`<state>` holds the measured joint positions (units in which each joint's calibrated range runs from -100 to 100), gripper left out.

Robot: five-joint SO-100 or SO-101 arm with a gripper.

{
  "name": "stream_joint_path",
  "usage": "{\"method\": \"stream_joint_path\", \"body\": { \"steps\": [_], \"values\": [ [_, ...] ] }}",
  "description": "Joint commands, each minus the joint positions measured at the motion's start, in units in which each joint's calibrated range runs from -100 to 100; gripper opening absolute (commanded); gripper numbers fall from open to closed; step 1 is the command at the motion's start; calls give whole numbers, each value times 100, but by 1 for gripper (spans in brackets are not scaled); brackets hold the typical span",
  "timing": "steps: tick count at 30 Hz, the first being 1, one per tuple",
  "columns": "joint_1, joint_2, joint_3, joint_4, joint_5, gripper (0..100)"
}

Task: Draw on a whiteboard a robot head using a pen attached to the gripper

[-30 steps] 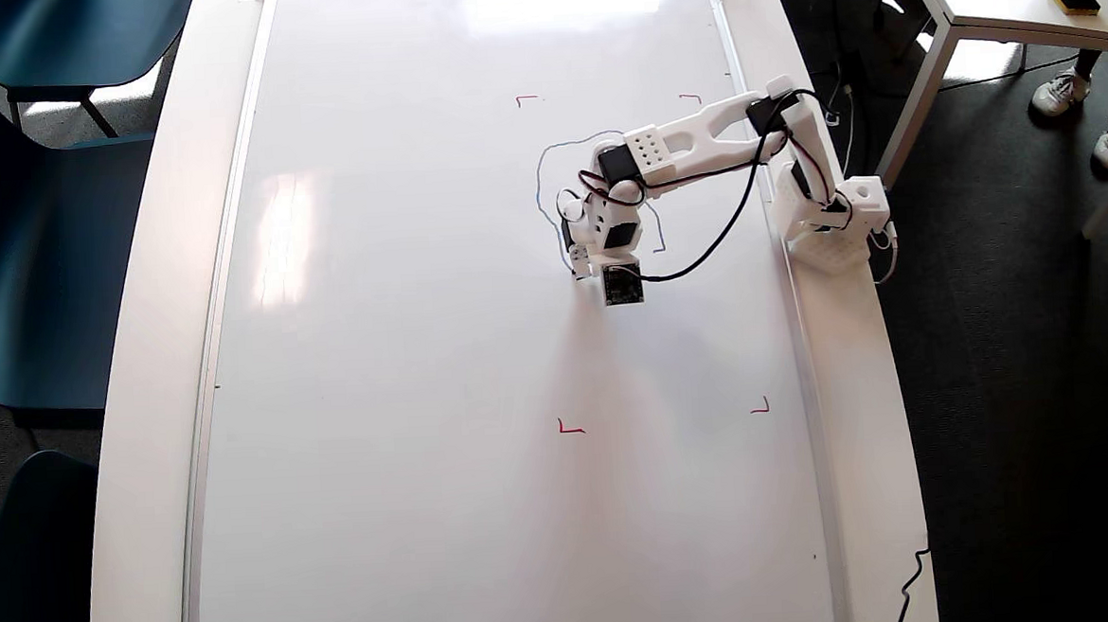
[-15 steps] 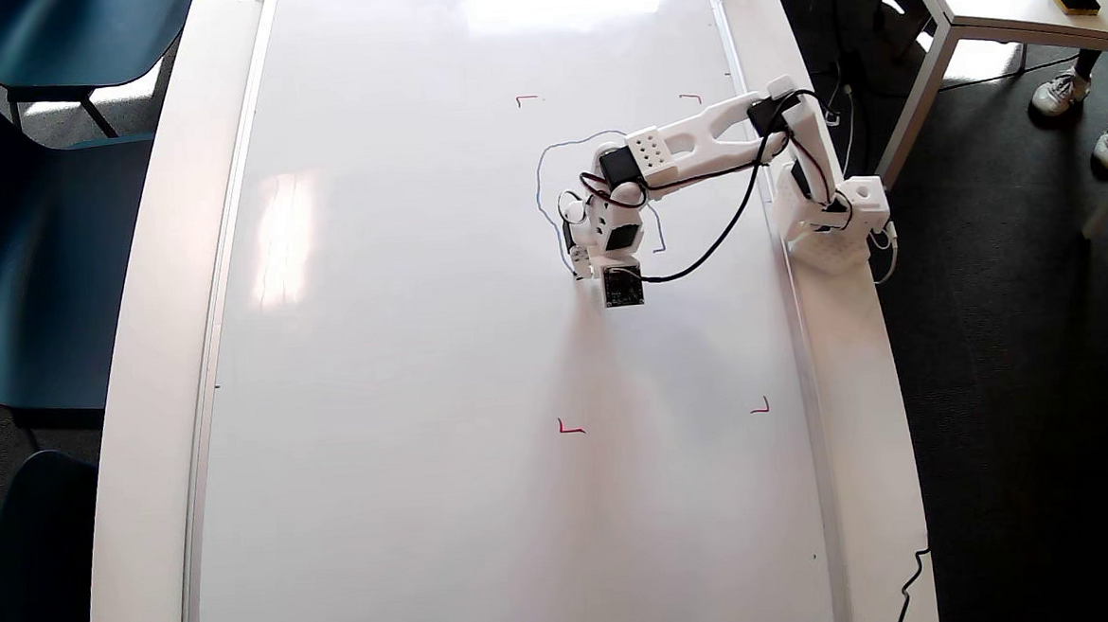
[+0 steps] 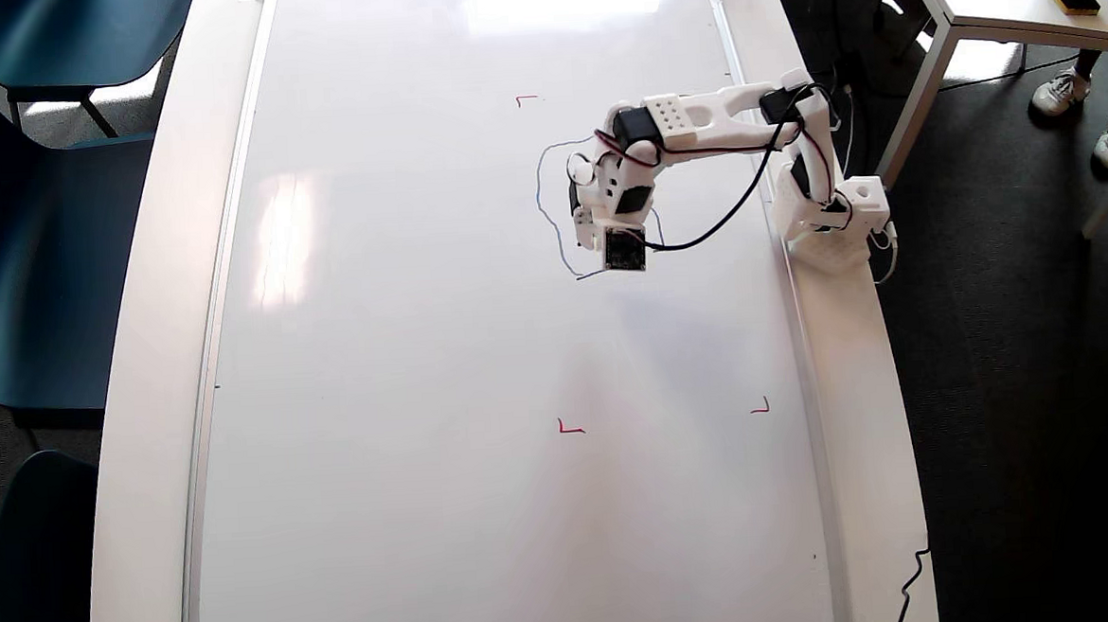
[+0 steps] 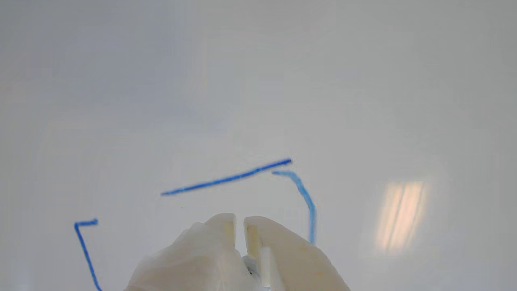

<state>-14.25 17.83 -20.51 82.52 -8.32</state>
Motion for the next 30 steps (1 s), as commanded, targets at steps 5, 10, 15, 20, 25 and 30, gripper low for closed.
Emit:
{"method": "stream_joint_path", "body": {
  "steps": [5,10,15,20,25,30],
  "values": [
    [184,-345,-323,662,-52,1],
    [398,-932,812,515,-42,1],
    [516,-1351,1783,211,-31,1],
    [523,-1418,2192,19,-31,1],
    [523,-1335,2464,-319,-26,1],
    [523,-848,2292,-354,-26,1]
  ]
}}
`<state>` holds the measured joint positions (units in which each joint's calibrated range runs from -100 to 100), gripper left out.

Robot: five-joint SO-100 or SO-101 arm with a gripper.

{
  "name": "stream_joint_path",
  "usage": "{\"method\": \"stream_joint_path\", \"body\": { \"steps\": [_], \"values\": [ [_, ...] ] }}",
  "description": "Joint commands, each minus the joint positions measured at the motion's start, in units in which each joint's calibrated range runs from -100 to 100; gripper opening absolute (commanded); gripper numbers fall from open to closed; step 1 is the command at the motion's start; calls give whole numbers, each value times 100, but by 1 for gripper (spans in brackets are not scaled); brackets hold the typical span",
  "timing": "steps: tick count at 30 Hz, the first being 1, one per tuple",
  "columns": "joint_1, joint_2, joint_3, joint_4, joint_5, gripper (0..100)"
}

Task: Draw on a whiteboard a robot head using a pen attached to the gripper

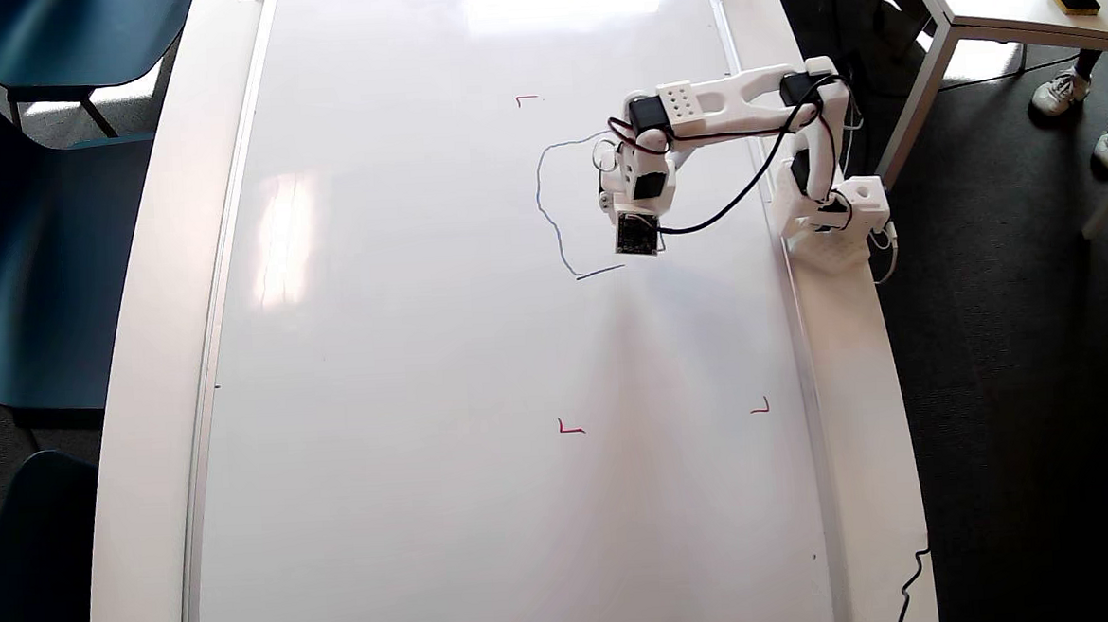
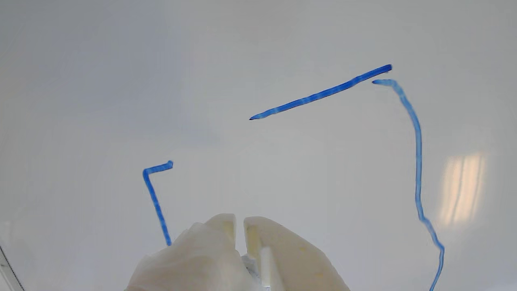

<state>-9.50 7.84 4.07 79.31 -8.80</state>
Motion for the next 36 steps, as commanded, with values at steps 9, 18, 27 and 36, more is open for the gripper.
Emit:
{"method": "stream_joint_path", "body": {
  "steps": [9,18,27,36],
  "values": [
    [55,789,-647,-111,22,1],
    [55,1141,-910,-120,17,1],
    [99,1577,-1573,-111,97,1],
    [446,1652,-1700,-111,193,1]
  ]
}}
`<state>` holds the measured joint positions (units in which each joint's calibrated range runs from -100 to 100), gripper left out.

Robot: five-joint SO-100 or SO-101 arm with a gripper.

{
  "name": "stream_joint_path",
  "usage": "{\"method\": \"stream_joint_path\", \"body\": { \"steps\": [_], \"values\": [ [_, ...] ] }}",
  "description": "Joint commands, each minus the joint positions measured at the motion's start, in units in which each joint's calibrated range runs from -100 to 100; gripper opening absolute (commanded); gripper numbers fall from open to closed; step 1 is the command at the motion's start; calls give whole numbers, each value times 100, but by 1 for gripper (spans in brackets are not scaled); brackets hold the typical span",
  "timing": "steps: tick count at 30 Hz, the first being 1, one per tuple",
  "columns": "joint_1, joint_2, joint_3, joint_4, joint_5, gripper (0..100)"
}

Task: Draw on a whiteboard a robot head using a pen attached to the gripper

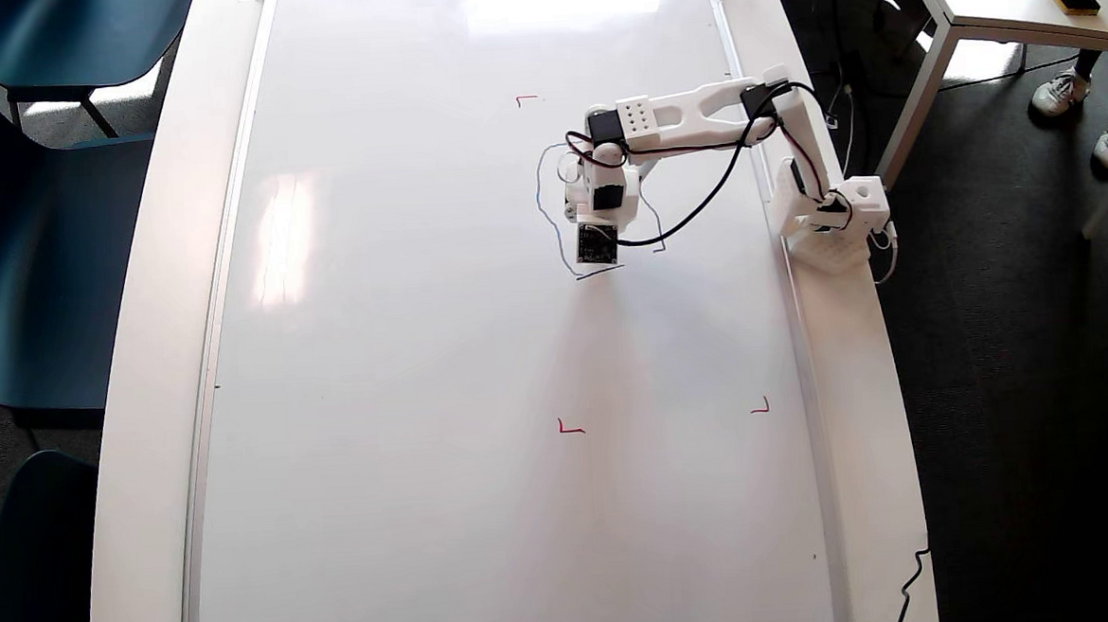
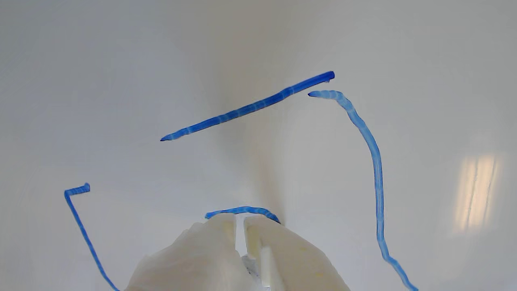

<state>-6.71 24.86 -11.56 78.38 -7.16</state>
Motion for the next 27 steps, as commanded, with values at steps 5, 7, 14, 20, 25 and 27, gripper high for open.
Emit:
{"method": "stream_joint_path", "body": {
  "steps": [5,7,14,20,25,27],
  "values": [
    [226,-92,-2,-10,105,1],
    [233,-142,53,-1,110,1],
    [196,-906,1215,-192,105,1],
    [203,-1316,1632,-218,105,1],
    [130,-1459,1760,-210,105,1],
    [41,-1442,1705,-201,105,1]
  ]
}}
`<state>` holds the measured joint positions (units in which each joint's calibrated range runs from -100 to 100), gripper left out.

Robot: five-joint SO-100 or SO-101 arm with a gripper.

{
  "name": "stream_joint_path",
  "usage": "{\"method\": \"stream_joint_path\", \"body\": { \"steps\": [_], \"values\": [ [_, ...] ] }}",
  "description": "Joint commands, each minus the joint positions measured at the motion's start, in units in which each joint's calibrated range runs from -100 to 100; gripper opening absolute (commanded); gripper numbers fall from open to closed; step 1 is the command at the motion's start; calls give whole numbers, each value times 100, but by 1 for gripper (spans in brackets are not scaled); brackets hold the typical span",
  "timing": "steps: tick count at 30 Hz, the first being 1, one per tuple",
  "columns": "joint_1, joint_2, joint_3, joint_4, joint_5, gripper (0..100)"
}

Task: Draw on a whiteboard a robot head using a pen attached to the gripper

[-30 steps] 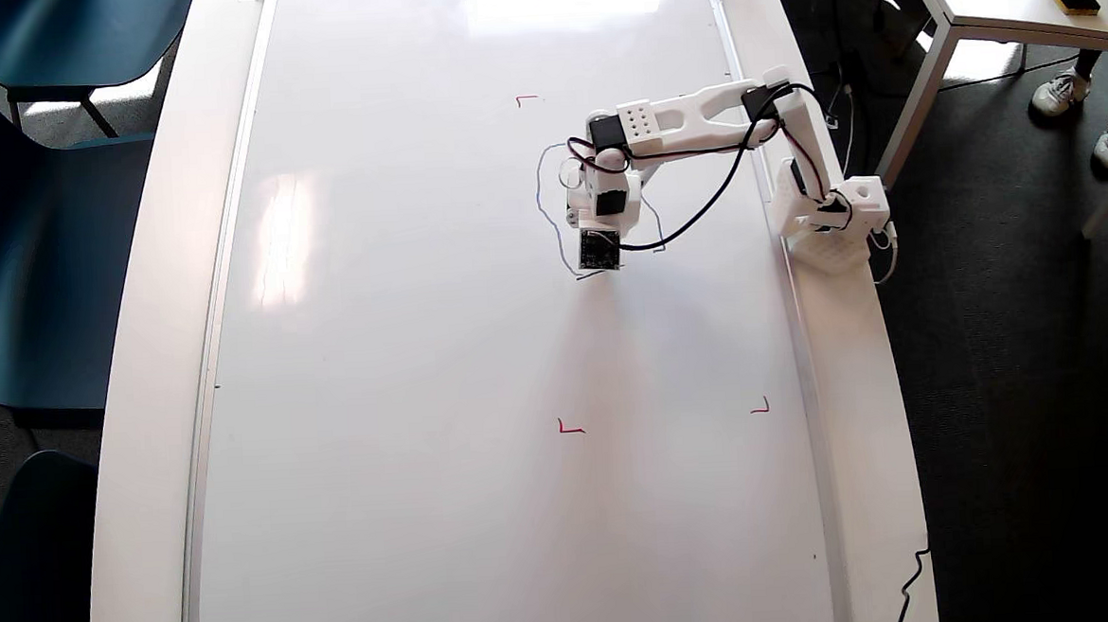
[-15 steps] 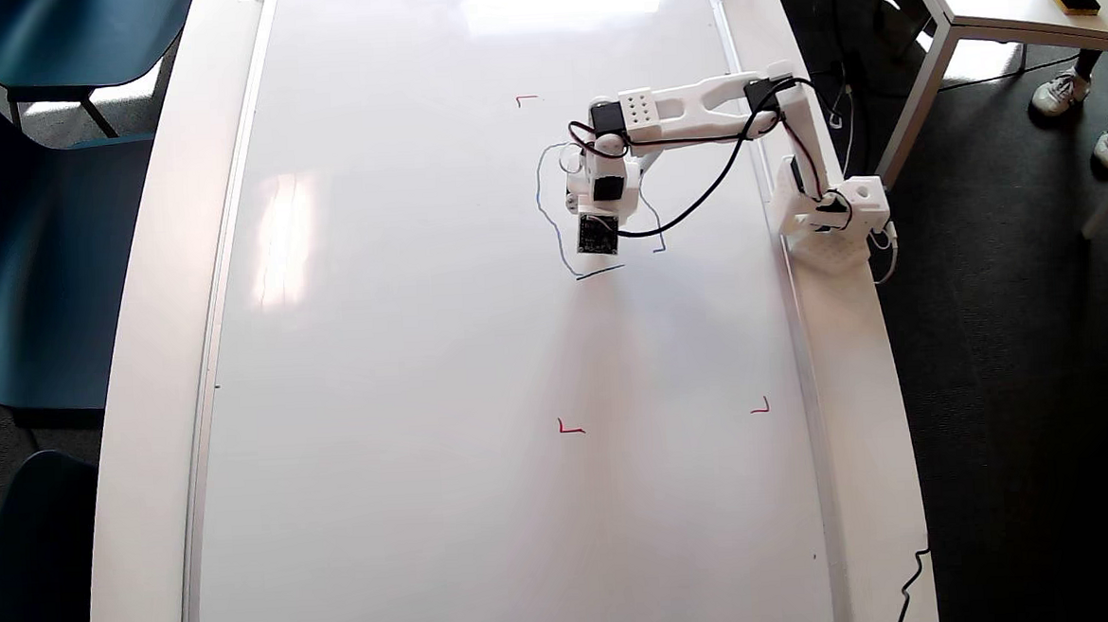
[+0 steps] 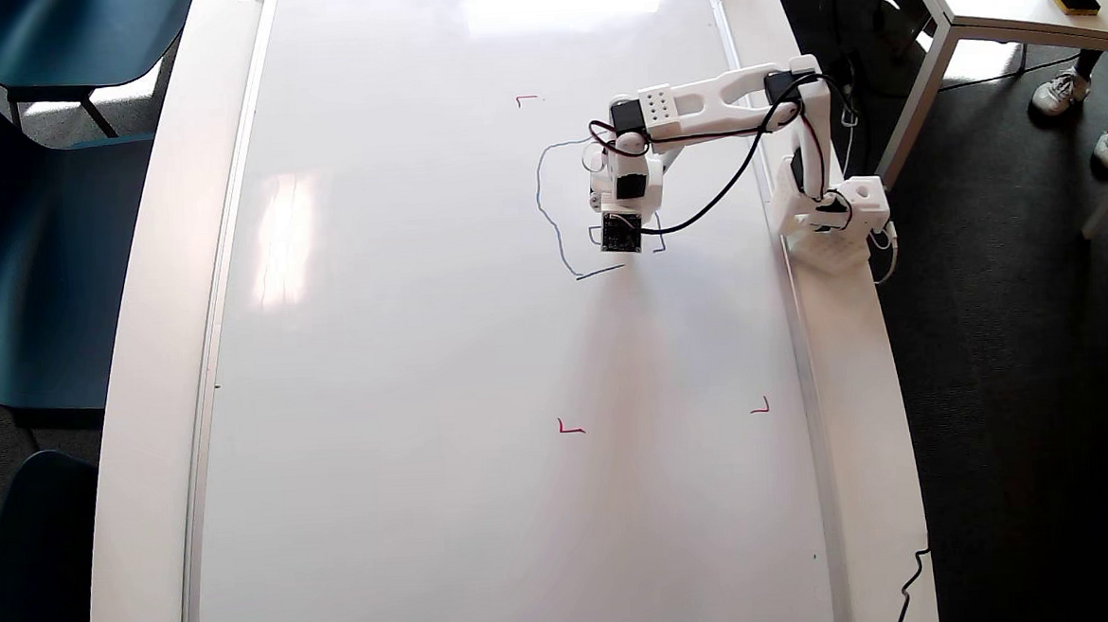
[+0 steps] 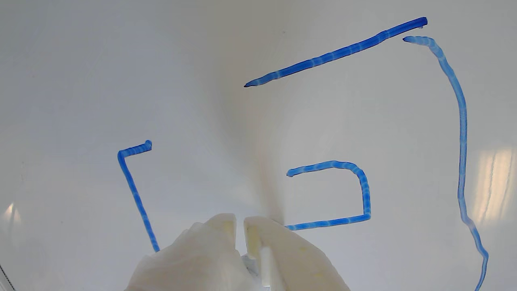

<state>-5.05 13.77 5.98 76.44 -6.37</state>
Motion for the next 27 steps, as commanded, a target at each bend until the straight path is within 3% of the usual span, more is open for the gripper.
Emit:
{"method": "stream_joint_path", "body": {
  "steps": [1,27],
  "values": [
    [-169,-316,-86,-7,15,1],
    [-250,330,-1084,71,-17,1]
  ]
}}
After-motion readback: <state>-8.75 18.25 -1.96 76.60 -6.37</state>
